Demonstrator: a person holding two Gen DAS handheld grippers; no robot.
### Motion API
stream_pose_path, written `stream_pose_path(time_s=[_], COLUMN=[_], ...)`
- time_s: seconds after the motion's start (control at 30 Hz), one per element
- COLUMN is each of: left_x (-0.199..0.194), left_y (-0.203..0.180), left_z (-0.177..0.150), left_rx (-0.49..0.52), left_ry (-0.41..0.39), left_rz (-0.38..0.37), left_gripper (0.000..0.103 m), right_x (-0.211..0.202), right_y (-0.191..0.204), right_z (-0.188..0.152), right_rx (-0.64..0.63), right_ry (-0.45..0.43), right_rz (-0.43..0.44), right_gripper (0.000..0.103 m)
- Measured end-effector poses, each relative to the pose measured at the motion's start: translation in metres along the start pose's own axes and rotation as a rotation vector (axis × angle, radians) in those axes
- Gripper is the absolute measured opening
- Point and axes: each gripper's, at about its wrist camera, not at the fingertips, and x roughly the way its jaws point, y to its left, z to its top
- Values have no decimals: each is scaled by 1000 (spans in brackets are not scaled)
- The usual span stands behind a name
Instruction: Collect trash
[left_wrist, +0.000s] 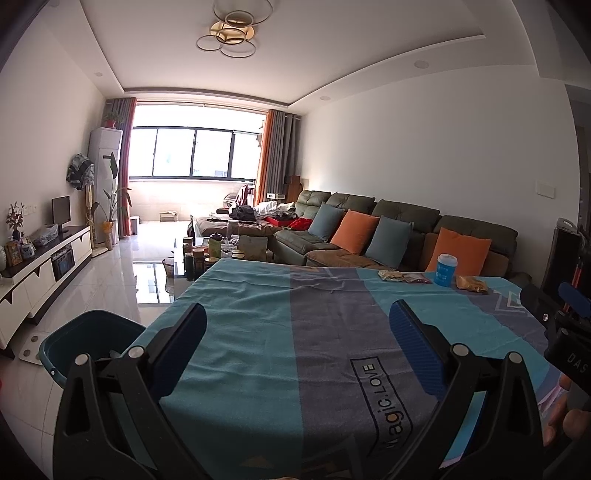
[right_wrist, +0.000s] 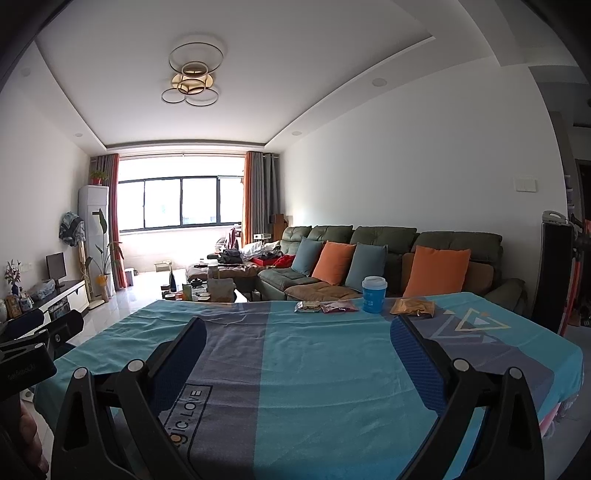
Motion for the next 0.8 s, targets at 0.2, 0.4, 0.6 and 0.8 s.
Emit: stream_pose_path(time_s=[0.2,0.4,0.6,0.8], left_x=[0,1,2,4], left_y=[-1,-3,-3,-3], left_z=[-1,-1,-1,-2], left_rx=[1,15,15,18], left_ry=[-5,-11,-12,-22], left_rz=[-5,-1,-1,-1], left_gripper=[98,98,98,98], right_x=[4,6,6,7], right_y=[2,2,3,-1], right_z=[1,3,2,2], right_rx=[-11,-12,-13,-7], right_ry=[13,11,9,10], right_rz=[7,7,5,-8], right_gripper=[96,96,96,96])
